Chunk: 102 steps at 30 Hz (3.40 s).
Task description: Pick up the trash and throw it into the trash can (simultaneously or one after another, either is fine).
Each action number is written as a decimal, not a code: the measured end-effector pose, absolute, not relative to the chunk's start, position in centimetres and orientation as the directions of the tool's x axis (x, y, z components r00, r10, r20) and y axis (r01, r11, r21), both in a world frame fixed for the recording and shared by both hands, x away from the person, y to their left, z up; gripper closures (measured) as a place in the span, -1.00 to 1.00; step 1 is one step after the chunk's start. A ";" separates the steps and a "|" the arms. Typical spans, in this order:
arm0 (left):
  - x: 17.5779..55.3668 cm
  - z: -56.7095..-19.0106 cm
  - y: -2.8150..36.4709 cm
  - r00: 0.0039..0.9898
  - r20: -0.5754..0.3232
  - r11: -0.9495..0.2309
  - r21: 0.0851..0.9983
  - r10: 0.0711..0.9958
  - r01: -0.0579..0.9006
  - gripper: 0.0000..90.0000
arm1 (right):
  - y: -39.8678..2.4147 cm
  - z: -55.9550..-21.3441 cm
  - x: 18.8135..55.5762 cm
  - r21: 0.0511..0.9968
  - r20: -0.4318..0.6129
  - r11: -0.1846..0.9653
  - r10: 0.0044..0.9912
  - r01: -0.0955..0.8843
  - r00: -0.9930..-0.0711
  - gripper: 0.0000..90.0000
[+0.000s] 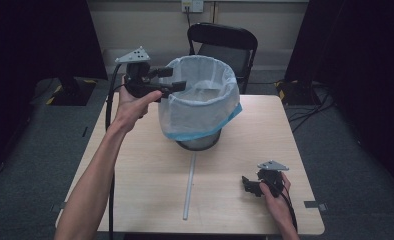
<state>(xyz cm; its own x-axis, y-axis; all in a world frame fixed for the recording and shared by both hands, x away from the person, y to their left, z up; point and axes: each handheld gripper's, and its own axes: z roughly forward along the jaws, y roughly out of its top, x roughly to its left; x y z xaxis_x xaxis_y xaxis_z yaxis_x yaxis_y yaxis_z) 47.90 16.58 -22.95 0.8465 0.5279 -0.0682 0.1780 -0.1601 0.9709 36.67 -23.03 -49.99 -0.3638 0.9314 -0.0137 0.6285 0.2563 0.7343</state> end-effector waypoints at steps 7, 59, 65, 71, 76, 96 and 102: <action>46.2 -24.5 18.0 0.843 -0.082 -0.138 0.974 0.532 0.182 -0.50 | -23.0 -50.0 36.7 0.735 -0.014 0.257 0.931 0.628 -0.364 -0.72; 37.0 -46.0 16.5 0.805 -0.221 -0.402 0.776 0.550 0.487 -0.37 | -23.0 -50.0 36.7 0.735 -0.014 0.257 0.931 0.628 -0.365 -0.72; 36.3 -47.6 15.1 0.823 -0.233 -0.439 0.753 0.517 0.489 -0.33 | -23.0 -50.0 36.7 0.735 -0.014 0.257 0.931 0.628 -0.365 -0.72; 36.0 -48.8 13.9 0.824 -0.218 -0.459 0.743 0.523 0.488 -0.33 | -23.0 -50.0 36.7 0.735 -0.014 0.257 0.931 0.628 -0.365 -0.72; 35.5 -49.1 13.4 0.830 -0.213 -0.452 0.756 0.515 0.475 -0.35 | -23.0 -50.0 36.7 0.735 -0.014 0.257 0.931 0.628 -0.365 -0.72; 35.1 -49.3 13.4 0.868 -0.042 -0.569 0.739 0.495 0.360 0.50 | -23.0 -50.0 36.7 0.735 -0.014 0.257 0.931 0.628 -0.364 -0.72; 35.4 -49.2 13.9 0.871 -0.052 -0.574 0.732 0.489 0.366 0.76 | -23.0 -50.0 36.7 0.735 -0.014 0.257 0.931 0.628 -0.365 -0.72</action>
